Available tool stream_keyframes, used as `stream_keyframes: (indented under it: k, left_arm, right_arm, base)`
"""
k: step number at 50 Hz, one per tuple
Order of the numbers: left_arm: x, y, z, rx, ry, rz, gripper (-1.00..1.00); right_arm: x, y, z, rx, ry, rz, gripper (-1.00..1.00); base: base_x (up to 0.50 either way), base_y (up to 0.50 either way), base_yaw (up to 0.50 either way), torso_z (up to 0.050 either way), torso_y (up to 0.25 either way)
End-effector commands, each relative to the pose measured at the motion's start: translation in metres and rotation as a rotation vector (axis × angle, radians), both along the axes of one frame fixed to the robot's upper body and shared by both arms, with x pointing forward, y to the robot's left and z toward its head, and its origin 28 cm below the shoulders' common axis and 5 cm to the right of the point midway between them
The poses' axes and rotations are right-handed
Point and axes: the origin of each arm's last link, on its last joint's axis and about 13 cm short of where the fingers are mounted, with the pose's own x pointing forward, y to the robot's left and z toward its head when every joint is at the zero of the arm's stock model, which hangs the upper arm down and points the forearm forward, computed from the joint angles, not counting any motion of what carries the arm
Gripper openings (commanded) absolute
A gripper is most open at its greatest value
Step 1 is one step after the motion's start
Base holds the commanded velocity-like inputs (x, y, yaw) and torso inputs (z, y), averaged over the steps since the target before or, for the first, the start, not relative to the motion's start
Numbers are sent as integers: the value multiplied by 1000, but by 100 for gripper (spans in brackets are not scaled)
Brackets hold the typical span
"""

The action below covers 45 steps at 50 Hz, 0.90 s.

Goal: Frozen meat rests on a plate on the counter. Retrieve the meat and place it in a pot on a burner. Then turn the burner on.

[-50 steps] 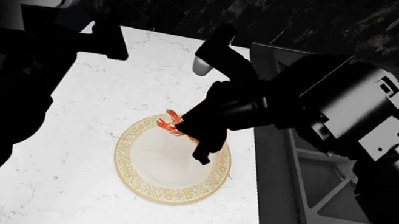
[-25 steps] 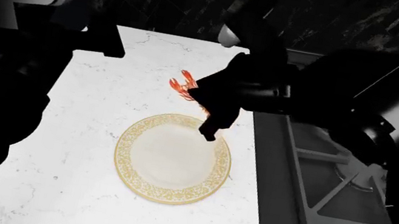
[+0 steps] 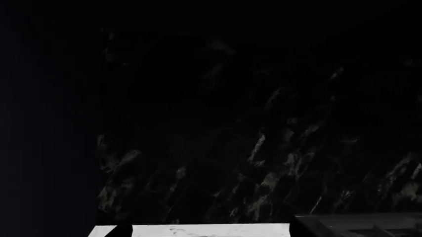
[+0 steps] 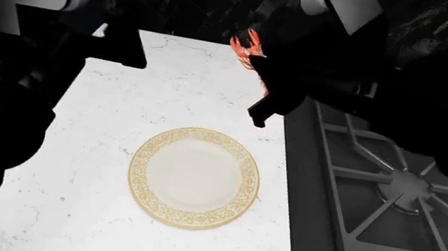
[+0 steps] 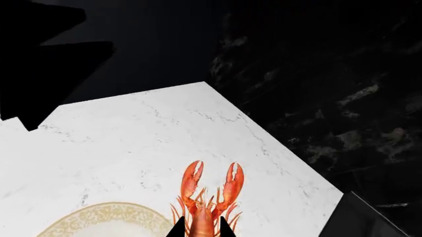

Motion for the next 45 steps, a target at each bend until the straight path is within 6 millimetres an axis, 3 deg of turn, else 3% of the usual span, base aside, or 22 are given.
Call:
stream_keyframes:
  k: [1, 16, 45]
  left_arm:
    - [-7, -4, 5, 31, -10, -60, 100]
    - [-13, -7, 8, 55, -27, -104, 100]
    - [-10, -11, 7, 50, -29, -116, 100]
  right_arm:
    - [-19, -8, 6, 33, -74, -77, -100]
    - [-31, -15, 2, 90, -102, -151, -100]
    - [-35, -22, 20, 103, -176, -160, -100]
  base:
    - [0, 0, 0, 0, 0]
    - [0, -22, 0, 0, 0]
    - [0, -496, 0, 0, 0]
